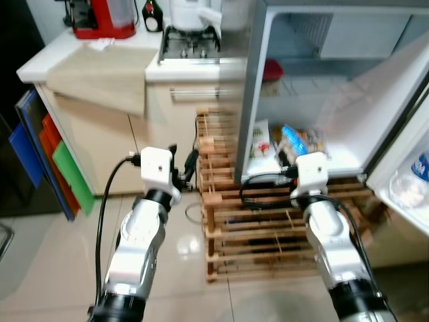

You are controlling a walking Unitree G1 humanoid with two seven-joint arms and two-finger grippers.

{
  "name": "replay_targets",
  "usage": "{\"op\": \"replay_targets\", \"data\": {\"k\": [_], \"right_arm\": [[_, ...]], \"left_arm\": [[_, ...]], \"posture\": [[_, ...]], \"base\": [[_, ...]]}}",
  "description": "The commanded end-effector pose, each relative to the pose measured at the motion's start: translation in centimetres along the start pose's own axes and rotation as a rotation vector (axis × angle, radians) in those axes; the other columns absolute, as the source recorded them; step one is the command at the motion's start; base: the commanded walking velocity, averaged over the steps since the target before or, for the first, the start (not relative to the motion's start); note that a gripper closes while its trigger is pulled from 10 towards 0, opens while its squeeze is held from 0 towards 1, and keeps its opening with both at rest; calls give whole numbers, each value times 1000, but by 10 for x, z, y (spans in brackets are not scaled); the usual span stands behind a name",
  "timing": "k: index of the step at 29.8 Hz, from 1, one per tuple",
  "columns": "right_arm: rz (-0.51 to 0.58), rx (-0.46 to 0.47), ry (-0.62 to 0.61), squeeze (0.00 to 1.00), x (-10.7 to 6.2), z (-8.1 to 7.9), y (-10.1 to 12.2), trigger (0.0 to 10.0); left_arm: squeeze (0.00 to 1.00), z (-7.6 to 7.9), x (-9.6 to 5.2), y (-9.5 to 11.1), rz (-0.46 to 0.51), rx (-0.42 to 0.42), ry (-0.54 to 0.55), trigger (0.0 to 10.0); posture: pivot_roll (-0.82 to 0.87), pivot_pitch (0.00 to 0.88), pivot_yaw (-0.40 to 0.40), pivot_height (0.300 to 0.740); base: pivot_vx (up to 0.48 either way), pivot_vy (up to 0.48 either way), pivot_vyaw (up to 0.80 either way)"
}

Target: Restocking fridge

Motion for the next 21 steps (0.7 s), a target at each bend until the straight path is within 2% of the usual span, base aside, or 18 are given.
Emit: {"op": "replay_targets", "data": {"k": [1, 13, 16, 21], "right_arm": [[17, -1, -13, 0, 1, 5, 5, 0], [17, 2, -15, 0, 3, 3, 5, 0], [11, -10, -17, 0, 2, 3, 4, 0], [16, -6, -14, 0, -1, 3, 4, 0]], "left_arm": [[0, 2, 1, -2, -13, -3, -10, 10000], [0, 9, 3, 0, -5, 23, -49, 10000], [0, 8, 2, 2, 4, 22, -42, 10000], [0, 6, 1, 3, 6, 12, -27, 10000]], "posture": [[-116, 0, 11, 740], [-113, 0, 24, 740], [-113, 0, 30, 740], [-116, 0, 28, 740]], "base": [[458, 0, 0], [444, 0, 0], [0, 0, 0], [0, 0, -788]]}}
Point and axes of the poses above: a point about 5 cm out from each wrist's last joint towards the gripper, its own x axis pointing out of the wrist towards the gripper, its own y axis along the axis of the wrist's last joint, z = x × y, the point moved 6 cm from there along x, pointing out of the wrist towards the gripper, and after that the axes turned 6 degrees about -x, right-handed, at the moved point
